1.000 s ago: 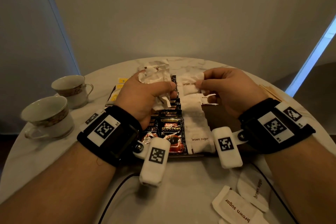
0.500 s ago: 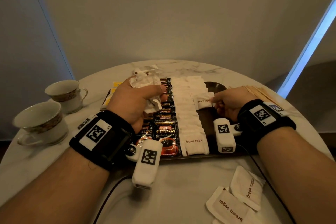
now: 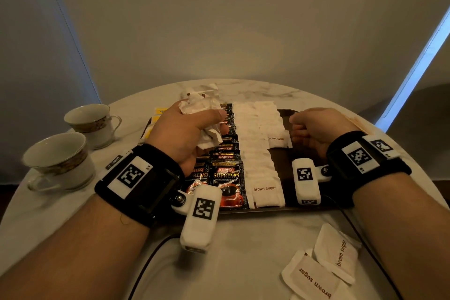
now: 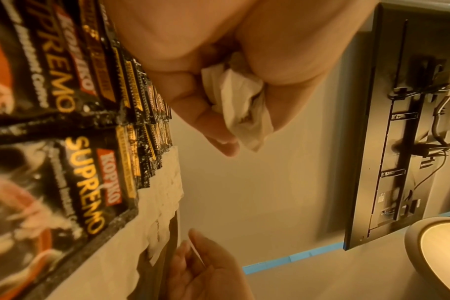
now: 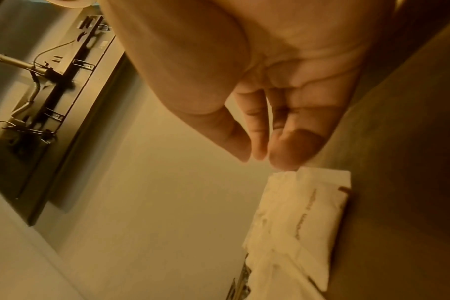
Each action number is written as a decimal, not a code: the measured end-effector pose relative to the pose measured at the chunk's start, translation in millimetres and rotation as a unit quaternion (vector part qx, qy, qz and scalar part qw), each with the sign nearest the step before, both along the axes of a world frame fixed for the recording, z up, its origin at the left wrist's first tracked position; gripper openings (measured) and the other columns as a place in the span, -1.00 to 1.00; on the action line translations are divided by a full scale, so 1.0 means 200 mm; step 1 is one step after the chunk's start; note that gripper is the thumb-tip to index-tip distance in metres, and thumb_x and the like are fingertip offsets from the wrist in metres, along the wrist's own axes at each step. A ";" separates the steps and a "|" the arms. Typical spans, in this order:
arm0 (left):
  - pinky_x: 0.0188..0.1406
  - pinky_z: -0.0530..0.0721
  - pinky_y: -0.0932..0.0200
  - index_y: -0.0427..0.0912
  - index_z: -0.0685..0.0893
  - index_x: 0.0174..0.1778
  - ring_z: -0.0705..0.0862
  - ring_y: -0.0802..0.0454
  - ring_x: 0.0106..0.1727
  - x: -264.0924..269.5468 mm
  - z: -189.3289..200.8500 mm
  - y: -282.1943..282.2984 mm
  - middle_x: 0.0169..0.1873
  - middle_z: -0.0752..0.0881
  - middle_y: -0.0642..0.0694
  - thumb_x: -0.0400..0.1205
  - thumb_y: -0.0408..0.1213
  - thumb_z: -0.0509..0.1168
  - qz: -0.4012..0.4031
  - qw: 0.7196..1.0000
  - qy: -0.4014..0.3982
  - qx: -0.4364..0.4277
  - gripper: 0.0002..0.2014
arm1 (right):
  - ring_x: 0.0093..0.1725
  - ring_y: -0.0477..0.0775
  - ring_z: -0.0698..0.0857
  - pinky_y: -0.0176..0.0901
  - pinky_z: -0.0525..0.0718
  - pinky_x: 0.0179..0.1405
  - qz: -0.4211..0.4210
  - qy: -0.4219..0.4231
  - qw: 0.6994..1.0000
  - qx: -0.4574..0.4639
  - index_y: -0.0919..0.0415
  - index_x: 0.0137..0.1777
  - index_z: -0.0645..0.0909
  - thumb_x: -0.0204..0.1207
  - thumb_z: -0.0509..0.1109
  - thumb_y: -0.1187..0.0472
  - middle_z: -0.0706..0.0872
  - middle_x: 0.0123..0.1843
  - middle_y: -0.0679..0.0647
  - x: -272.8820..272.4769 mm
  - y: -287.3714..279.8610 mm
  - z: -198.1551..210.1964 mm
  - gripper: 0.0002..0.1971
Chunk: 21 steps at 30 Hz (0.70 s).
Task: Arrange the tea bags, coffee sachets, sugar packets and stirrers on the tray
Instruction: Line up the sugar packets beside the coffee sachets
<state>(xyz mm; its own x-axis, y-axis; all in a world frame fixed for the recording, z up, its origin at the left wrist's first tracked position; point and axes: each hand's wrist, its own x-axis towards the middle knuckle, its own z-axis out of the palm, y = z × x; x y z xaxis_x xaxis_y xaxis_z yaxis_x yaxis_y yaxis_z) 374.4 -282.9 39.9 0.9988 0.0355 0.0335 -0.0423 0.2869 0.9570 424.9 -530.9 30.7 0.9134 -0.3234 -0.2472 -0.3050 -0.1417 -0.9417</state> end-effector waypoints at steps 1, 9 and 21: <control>-0.46 0.71 0.18 -0.16 0.72 0.15 0.84 -0.02 -0.29 0.00 0.00 0.00 -0.29 0.84 -0.05 0.57 -0.44 0.52 -0.007 1.000 0.012 0.003 -0.74 | -0.22 0.08 0.73 -0.05 0.82 -0.10 0.015 0.007 1.000 0.023 0.30 0.13 0.66 0.66 0.42 0.33 0.68 -0.17 0.16 -0.01 0.01 0.01 -0.90; -0.56 0.67 0.22 -0.13 0.76 0.08 0.82 -0.03 -0.35 -0.03 -0.01 -0.05 -0.22 0.84 -0.11 0.65 -0.13 0.49 -0.020 0.997 0.072 0.003 -0.82 | -0.05 0.11 0.82 -0.07 0.80 -0.04 0.074 -0.028 0.992 0.099 0.36 0.17 0.72 0.64 0.46 0.31 0.78 0.01 0.19 -0.08 0.07 0.05 -0.83; -0.13 0.80 -0.03 -0.14 0.75 0.25 0.81 -0.10 -0.11 -0.01 -0.01 -0.04 0.04 0.86 -0.19 0.69 -0.07 0.41 0.026 0.987 0.126 -0.093 -0.71 | -0.25 -0.07 0.70 -0.19 0.70 -0.23 0.320 -0.117 0.935 -0.102 0.15 0.02 0.80 0.45 0.67 0.10 0.85 -0.10 0.11 -0.30 0.45 0.17 -0.78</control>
